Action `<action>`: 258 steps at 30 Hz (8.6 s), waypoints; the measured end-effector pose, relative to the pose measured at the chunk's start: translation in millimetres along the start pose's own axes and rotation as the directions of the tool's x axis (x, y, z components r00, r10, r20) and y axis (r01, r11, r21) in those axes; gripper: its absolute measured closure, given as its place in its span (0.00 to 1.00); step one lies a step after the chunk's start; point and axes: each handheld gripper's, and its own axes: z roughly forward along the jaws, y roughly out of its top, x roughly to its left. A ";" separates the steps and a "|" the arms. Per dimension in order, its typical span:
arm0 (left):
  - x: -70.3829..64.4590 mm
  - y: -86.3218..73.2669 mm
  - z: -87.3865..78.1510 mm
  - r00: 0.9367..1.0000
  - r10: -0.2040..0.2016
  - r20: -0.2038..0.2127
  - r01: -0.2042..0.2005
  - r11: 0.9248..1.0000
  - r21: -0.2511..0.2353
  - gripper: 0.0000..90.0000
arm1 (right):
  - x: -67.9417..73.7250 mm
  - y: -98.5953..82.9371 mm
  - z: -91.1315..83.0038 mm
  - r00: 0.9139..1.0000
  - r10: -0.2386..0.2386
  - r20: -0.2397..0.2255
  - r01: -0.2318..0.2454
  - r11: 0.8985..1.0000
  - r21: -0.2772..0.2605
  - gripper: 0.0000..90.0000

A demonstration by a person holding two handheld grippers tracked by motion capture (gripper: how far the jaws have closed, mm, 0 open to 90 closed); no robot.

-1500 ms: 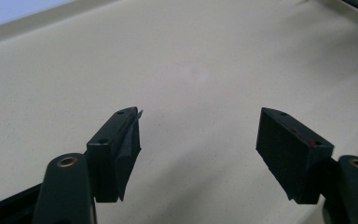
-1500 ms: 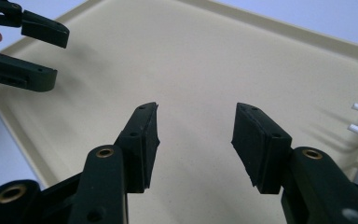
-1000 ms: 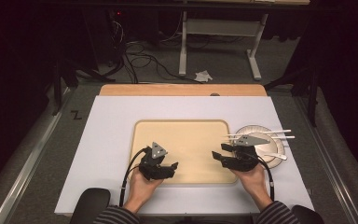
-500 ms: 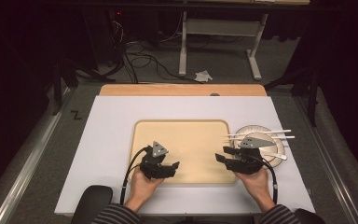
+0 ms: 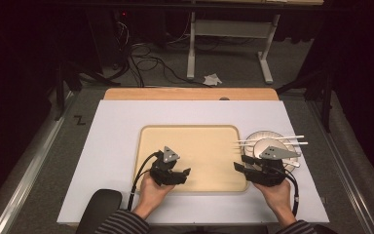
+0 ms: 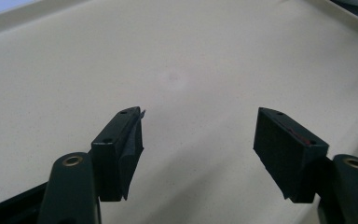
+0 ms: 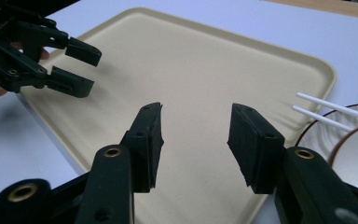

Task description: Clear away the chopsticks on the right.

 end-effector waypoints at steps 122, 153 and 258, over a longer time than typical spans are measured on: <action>-2.8 -38.2 -32.3 0.991 -0.082 -0.103 0.082 0.997 -0.004 0.30 | -199.6 15.6 -33.6 0.985 -0.127 0.114 0.078 0.929 0.363 0.89; -5.3 -35.9 -29.3 0.993 -0.071 -0.091 0.071 0.997 -0.003 0.31 | -201.6 13.0 -33.1 0.975 -0.185 0.122 0.129 0.922 0.365 0.96; 0.2 -0.6 -11.9 0.997 -0.020 -0.074 0.019 1.000 -0.014 0.35 | -15.0 19.0 30.1 0.984 0.022 0.177 -0.080 0.941 0.327 0.95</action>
